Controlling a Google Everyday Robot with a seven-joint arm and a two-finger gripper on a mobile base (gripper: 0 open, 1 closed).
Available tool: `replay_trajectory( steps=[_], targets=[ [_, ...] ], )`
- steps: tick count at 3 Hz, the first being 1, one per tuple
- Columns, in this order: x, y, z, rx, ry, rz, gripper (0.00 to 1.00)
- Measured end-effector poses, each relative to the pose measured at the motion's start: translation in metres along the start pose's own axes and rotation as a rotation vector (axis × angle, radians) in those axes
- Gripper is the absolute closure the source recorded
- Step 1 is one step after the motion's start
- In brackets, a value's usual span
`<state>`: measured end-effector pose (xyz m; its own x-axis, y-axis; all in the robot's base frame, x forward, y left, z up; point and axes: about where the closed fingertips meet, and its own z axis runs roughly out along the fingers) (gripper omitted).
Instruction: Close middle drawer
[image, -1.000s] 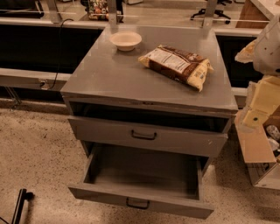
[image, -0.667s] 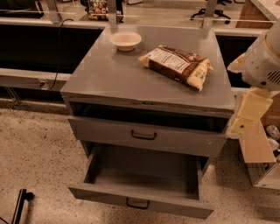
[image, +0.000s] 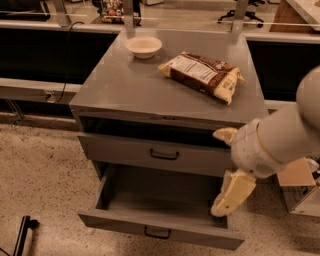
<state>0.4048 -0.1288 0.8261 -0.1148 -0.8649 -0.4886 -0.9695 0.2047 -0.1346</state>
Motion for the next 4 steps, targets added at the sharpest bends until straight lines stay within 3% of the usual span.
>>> replay_trajectory(
  steps=[1,2,3,4],
  targets=[
    [0.003,0.027,0.031,-0.004,-0.064,-0.008,0.0],
    [0.011,0.019,0.039,-0.03,-0.037,-0.011,0.0],
    [0.03,0.038,0.088,-0.101,-0.117,0.021,0.0],
    [0.09,0.066,0.149,-0.075,-0.262,0.084,0.0]
  ],
)
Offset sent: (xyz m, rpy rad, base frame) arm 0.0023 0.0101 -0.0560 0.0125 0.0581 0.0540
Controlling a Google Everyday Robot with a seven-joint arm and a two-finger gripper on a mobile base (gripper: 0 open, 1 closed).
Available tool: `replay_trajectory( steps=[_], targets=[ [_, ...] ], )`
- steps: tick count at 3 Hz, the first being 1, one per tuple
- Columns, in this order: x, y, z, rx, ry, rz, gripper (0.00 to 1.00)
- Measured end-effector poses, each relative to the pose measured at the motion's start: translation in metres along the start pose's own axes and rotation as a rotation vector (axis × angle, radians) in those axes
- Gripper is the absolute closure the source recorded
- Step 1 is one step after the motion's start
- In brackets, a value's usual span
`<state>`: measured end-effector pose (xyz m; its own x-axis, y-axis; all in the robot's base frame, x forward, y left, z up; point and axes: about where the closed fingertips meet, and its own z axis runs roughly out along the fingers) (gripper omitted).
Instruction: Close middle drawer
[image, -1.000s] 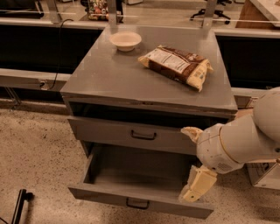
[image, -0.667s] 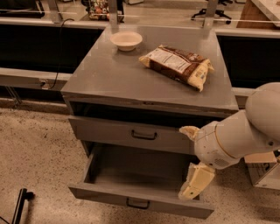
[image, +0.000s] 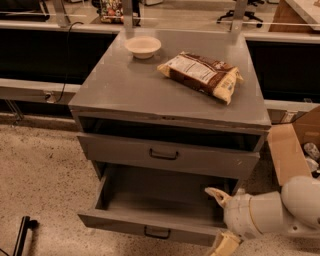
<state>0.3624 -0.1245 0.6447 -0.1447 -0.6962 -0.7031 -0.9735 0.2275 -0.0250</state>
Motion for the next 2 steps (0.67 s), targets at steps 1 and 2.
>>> replay_trajectory(
  steps=[1,2],
  targets=[
    [0.0243,0.004,0.0128,-0.006,-0.047,-0.012,0.0],
    [0.0233,0.0041,0.0138,-0.009,-0.047,-0.015,0.0]
  ],
)
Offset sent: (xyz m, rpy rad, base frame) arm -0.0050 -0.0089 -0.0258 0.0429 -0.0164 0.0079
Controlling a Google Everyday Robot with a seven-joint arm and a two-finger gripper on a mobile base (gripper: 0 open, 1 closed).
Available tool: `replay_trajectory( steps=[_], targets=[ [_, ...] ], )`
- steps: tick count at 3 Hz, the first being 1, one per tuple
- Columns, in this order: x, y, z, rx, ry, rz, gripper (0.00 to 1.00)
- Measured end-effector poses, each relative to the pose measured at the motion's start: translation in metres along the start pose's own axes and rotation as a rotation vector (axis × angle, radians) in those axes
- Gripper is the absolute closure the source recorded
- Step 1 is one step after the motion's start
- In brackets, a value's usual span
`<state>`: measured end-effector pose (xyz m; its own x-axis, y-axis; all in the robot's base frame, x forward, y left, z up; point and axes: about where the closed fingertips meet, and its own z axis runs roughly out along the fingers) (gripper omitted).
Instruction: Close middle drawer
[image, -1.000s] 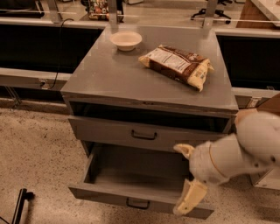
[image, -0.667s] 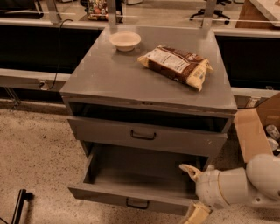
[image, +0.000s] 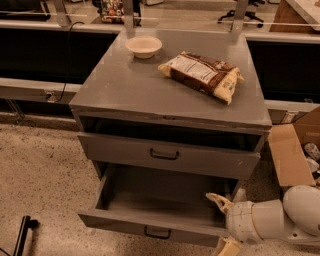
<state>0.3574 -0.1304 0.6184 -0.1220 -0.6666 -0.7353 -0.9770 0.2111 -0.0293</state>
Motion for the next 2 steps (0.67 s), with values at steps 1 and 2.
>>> replay_trajectory(
  steps=[1,2],
  targets=[
    [0.031,-0.002,0.032,-0.01,-0.012,0.016,0.0],
    [0.086,0.0,0.077,0.006,-0.043,0.027,0.19]
  ],
)
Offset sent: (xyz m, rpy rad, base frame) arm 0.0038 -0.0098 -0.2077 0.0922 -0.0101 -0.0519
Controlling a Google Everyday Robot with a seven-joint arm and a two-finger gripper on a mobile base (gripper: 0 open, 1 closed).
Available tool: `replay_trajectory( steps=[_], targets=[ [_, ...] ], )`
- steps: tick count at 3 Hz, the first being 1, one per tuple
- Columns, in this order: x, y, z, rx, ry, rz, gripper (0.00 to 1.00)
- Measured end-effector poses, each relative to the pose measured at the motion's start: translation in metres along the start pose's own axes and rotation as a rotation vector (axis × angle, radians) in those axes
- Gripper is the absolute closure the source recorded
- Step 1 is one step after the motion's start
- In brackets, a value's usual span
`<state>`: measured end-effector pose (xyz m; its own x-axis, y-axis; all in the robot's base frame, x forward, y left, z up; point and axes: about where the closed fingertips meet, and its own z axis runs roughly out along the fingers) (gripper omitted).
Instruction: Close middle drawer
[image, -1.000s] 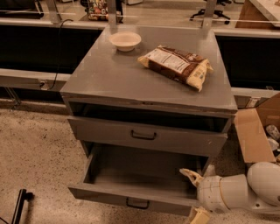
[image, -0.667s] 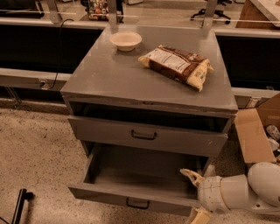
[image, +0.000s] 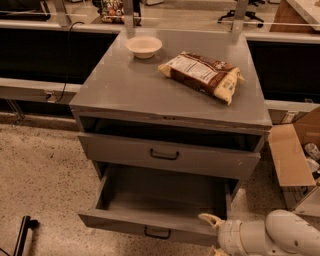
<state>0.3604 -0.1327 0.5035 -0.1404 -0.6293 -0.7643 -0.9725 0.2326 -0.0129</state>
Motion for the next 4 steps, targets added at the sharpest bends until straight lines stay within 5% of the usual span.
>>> replay_trajectory(
  steps=[1,2,3,4],
  targets=[
    [0.042,0.0,0.021,0.02,-0.048,-0.015,0.41],
    [0.057,-0.007,0.024,0.047,-0.172,-0.051,0.64],
    [0.056,0.0,0.025,0.018,-0.2,-0.073,0.89],
    [0.056,0.0,0.026,0.017,-0.202,-0.073,1.0]
  ],
)
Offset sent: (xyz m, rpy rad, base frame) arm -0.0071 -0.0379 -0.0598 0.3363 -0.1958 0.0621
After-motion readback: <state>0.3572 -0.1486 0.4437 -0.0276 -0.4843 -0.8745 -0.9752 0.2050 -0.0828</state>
